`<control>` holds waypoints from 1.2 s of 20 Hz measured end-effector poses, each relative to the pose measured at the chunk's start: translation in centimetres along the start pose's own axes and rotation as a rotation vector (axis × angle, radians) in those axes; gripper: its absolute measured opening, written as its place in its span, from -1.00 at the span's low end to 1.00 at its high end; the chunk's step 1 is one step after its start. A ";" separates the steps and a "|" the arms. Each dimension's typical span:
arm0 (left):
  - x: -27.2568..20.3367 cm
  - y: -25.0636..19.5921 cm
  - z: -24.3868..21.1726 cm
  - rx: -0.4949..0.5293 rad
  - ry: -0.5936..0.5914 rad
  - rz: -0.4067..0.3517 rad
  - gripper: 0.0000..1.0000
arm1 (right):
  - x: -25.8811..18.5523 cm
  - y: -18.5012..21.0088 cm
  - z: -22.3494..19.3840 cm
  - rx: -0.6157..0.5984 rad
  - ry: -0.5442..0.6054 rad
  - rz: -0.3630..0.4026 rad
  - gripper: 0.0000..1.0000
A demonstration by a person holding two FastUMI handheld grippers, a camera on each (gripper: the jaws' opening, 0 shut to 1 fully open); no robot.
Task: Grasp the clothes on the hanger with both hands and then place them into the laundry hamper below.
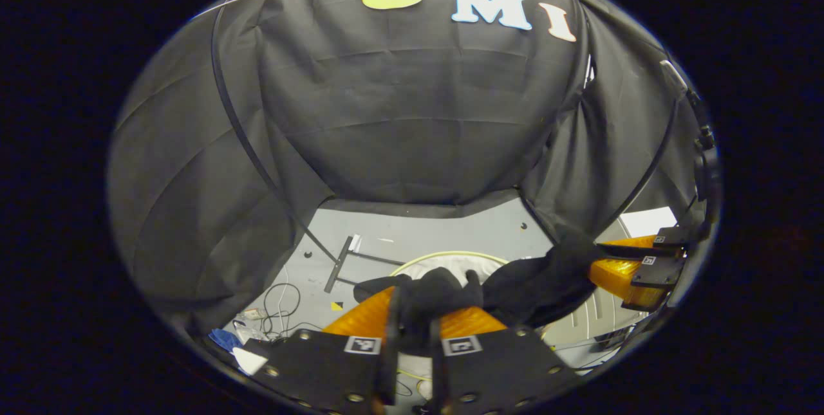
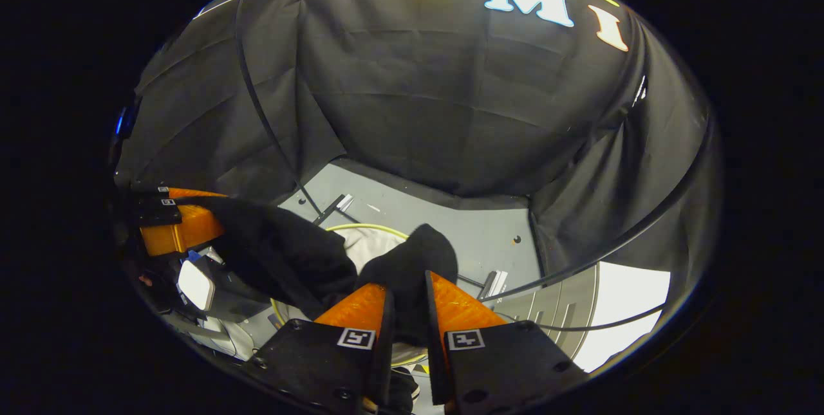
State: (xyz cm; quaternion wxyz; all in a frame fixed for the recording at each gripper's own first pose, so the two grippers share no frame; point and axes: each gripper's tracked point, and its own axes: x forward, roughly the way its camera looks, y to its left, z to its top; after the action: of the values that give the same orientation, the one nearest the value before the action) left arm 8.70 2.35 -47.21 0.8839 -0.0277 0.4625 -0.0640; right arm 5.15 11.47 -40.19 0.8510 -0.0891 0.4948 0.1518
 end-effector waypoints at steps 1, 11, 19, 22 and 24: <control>-0.2 0.1 -0.4 0.003 0.002 0.002 -0.26 | -0.1 0.2 -0.1 -0.010 -0.004 0.006 -0.44; -3.7 3.6 2.7 0.013 -0.108 0.080 0.96 | -2.7 0.8 1.7 -0.006 -0.094 0.024 0.99; -10.9 5.8 7.8 0.055 -0.299 0.073 0.95 | -10.3 -0.2 8.2 0.025 -0.352 -0.068 0.99; -14.8 7.2 10.4 0.028 -0.373 0.088 0.99 | -14.0 -0.9 11.0 0.026 -0.451 -0.100 0.98; -17.8 7.6 12.4 0.008 -0.428 0.095 0.99 | -16.6 -1.9 12.5 0.021 -0.513 -0.123 0.94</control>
State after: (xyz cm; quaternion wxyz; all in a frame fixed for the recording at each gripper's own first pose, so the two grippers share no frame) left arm 9.48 12.23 -26.46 0.9640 -0.0154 0.2651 -0.0166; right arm 8.28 10.63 -19.54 0.9572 -0.0689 0.2578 0.1124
